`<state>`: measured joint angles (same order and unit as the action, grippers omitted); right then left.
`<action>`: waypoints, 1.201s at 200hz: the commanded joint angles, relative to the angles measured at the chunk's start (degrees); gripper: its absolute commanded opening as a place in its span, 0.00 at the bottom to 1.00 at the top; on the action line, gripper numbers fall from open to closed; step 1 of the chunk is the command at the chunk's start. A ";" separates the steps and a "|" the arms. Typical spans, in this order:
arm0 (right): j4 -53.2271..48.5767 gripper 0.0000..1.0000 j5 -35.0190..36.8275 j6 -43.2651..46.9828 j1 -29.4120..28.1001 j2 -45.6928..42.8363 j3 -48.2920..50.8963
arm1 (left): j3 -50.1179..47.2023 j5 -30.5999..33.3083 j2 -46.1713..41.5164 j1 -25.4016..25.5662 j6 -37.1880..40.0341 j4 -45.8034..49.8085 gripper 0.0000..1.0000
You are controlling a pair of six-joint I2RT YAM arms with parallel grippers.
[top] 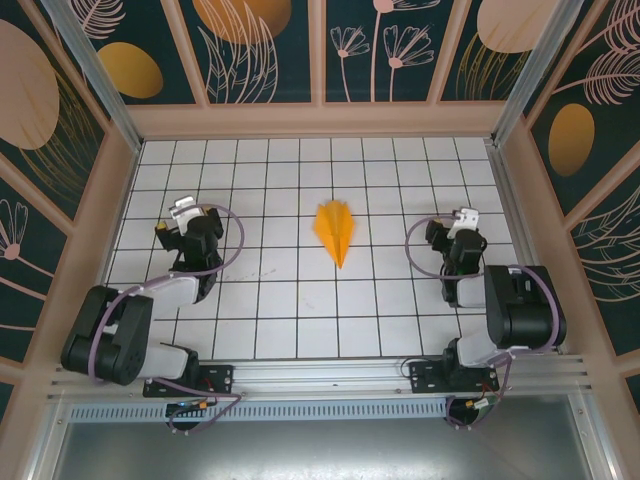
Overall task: Fold a paper plane with a square sheet of paper (pick it up from the middle)
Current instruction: Reset both arms
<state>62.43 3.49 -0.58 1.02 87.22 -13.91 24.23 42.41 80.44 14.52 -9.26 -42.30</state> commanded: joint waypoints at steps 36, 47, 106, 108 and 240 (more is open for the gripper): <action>8.67 0.73 -5.27 0.13 0.90 1.10 0.41 | -10.23 -11.38 4.84 -6.12 6.59 -30.73 0.99; 8.77 0.99 -5.17 0.13 0.92 1.11 0.43 | -10.22 -14.29 3.84 -7.31 5.63 -28.75 0.99; 8.84 0.99 -4.81 -0.08 0.89 1.08 0.46 | -12.31 -21.35 7.28 -11.62 2.53 -35.26 0.99; 8.78 0.99 -4.81 -0.05 0.91 1.06 0.42 | -12.17 -21.50 6.79 -11.62 2.57 -34.02 0.99; 8.67 0.99 -4.81 0.11 0.82 1.05 0.46 | -12.27 -21.57 6.81 -11.64 2.92 -34.09 0.99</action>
<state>68.18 -0.51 -0.32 1.52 87.94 -12.64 11.05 21.41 87.48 3.31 -5.61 -74.37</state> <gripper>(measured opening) 0.990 0.987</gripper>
